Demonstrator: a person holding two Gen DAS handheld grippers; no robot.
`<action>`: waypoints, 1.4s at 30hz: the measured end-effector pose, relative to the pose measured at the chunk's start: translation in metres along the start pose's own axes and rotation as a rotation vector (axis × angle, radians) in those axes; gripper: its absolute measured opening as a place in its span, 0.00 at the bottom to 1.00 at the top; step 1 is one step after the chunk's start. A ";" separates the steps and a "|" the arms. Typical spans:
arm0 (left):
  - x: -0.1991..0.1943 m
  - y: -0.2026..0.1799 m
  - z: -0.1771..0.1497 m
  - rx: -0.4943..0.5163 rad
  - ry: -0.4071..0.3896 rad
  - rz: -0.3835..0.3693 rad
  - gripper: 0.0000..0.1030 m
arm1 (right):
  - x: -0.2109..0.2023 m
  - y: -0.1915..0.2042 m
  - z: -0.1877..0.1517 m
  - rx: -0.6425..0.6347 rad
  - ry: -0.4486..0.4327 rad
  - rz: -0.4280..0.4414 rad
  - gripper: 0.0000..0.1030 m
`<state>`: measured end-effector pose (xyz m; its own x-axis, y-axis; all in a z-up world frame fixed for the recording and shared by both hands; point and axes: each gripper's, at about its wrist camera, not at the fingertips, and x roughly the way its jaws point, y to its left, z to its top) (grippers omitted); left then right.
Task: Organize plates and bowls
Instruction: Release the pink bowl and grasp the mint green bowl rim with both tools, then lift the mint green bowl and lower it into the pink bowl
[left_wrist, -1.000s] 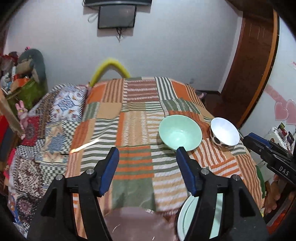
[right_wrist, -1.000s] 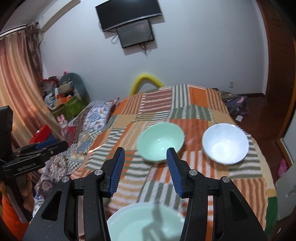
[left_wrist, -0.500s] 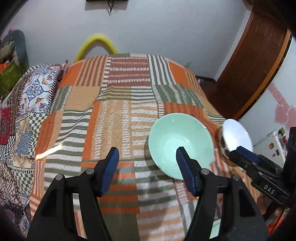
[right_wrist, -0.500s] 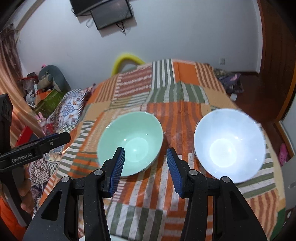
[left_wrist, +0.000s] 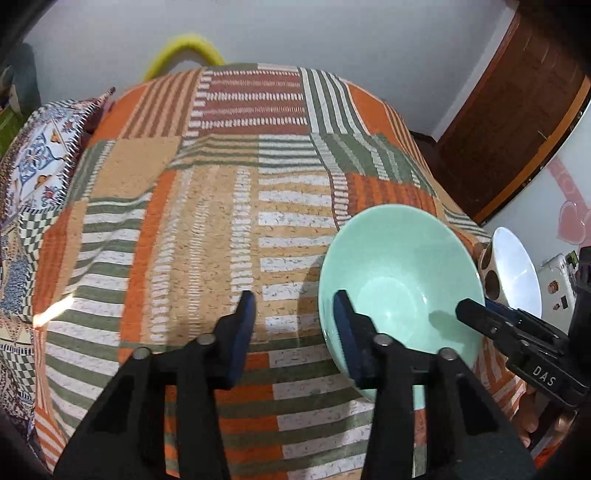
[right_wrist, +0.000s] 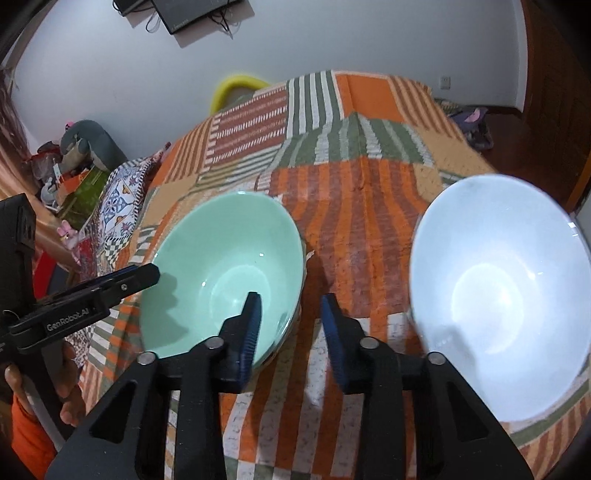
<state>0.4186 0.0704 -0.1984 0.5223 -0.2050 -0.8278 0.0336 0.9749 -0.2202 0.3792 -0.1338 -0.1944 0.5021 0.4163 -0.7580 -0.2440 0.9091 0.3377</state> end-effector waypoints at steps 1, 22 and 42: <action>0.003 0.000 0.000 0.002 0.006 -0.008 0.34 | 0.002 0.000 0.000 0.002 0.008 0.007 0.23; -0.052 -0.019 -0.025 0.036 -0.022 -0.003 0.09 | -0.039 0.034 -0.005 -0.088 -0.044 0.028 0.17; -0.199 -0.024 -0.099 0.030 -0.136 0.060 0.09 | -0.111 0.094 -0.062 -0.157 -0.119 0.104 0.17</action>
<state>0.2293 0.0791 -0.0798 0.6345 -0.1350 -0.7610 0.0233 0.9875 -0.1558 0.2489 -0.0959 -0.1128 0.5600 0.5149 -0.6491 -0.4208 0.8516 0.3125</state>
